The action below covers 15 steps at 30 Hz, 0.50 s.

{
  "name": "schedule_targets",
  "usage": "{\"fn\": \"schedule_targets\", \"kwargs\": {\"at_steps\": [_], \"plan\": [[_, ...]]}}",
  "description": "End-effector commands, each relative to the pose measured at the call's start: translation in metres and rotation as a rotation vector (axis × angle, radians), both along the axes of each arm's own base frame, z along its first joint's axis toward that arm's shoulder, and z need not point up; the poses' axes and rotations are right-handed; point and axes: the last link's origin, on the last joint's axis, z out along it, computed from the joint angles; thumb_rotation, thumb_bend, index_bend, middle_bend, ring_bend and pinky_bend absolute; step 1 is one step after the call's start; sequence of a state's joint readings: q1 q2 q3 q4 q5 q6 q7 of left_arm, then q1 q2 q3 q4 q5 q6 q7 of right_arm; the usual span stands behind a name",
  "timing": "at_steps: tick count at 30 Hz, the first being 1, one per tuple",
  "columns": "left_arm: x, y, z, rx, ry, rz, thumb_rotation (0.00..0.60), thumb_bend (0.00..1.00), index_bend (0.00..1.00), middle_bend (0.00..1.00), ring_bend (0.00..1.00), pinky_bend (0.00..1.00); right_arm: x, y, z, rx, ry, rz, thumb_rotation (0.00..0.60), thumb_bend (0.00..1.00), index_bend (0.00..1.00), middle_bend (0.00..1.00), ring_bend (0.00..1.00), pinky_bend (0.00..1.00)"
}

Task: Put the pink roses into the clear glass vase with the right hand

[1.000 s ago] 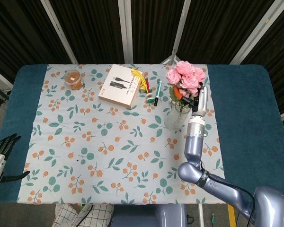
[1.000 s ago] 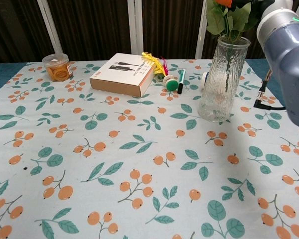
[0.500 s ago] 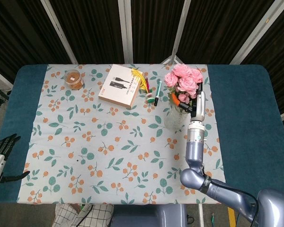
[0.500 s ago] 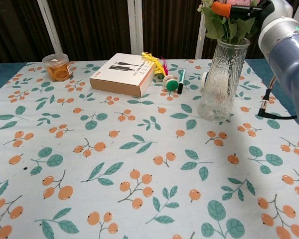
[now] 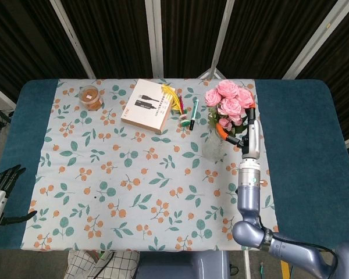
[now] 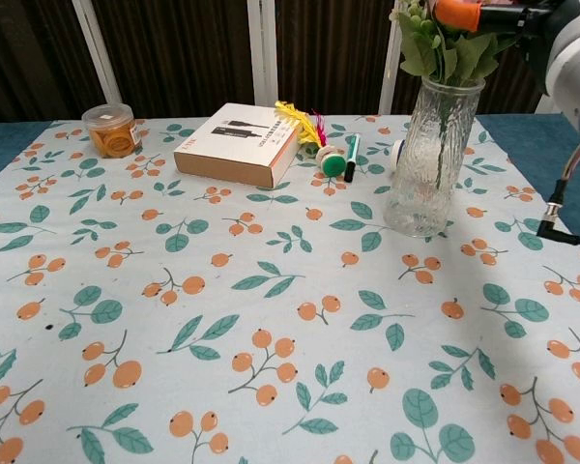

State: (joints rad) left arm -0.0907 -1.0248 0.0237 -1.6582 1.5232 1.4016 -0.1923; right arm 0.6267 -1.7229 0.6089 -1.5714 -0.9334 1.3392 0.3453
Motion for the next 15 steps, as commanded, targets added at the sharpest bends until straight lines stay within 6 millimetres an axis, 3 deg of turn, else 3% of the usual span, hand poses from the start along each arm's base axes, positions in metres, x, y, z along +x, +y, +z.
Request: {"fn": "schedule_targets", "kwargs": {"at_steps": [1, 11, 15], "plan": [[0.0, 0.0, 0.0, 0.001, 0.0, -0.001, 0.6, 0.0, 0.0, 0.0, 0.0, 0.0, -0.01, 0.009, 0.01, -0.001, 0.028, -0.006, 0.6, 0.27, 0.0, 0.0, 0.0, 0.0], [0.001, -0.001, 0.0, 0.001, 0.0, -0.005, 0.6, 0.0, 0.0, 0.0, 0.0, 0.0, -0.037, 0.033, 0.029, 0.022, 0.135, -0.025, 0.6, 0.27, 0.0, 0.0, 0.0, 0.0], [0.001, -0.002, -0.001, 0.0, 0.0, -0.007, 0.6, 0.0, 0.0, 0.0, 0.0, 0.0, -0.052, 0.051, 0.034, 0.047, 0.243, -0.025, 0.6, 0.27, 0.0, 0.0, 0.0, 0.0]]}}
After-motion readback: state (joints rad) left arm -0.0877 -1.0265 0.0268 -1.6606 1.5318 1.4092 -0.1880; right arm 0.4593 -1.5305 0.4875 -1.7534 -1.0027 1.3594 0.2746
